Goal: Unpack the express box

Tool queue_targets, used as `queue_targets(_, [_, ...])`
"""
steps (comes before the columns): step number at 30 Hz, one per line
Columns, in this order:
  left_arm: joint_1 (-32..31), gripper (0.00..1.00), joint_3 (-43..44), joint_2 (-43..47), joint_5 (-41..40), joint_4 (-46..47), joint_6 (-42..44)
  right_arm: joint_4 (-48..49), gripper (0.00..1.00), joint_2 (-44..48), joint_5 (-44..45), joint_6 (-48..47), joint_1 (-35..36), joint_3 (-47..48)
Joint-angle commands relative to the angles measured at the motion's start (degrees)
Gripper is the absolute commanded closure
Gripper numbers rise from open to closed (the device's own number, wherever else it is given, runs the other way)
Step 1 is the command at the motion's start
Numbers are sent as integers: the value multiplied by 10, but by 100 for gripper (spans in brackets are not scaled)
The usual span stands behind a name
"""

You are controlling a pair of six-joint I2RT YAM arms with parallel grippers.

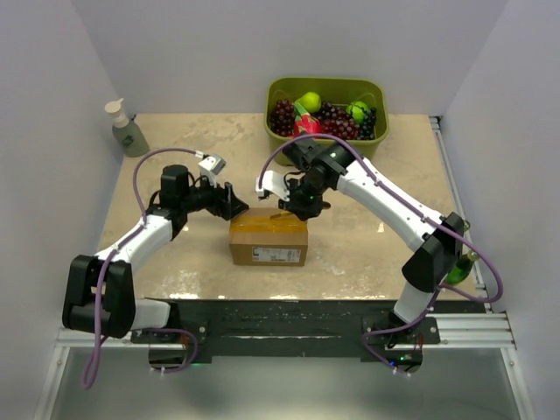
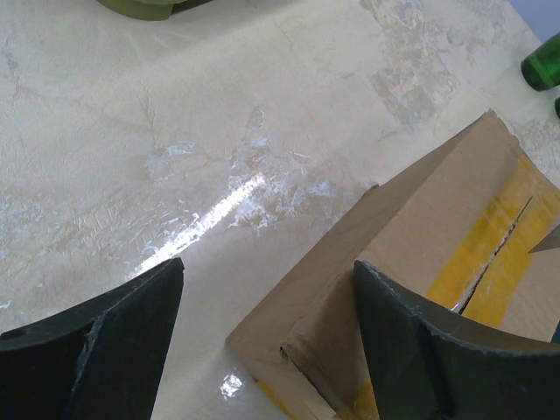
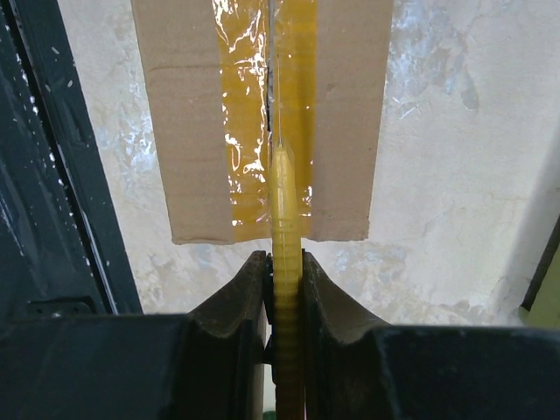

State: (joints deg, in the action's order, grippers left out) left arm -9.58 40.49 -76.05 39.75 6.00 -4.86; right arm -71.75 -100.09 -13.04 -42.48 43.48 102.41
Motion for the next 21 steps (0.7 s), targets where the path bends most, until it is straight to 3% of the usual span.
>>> queue_targets(1, [-8,18,-19,-3,-20,-41,33,-23,100,19,27,-1,-1,-12])
queue_targets(8, [-10,18,-24,-2,-29,-45,42,-17,100,37,48,5,-10,-59])
queue_targets(21, [-11,18,-23,-4,-26,-43,38,-37,100,-2,71,2,-9,-25])
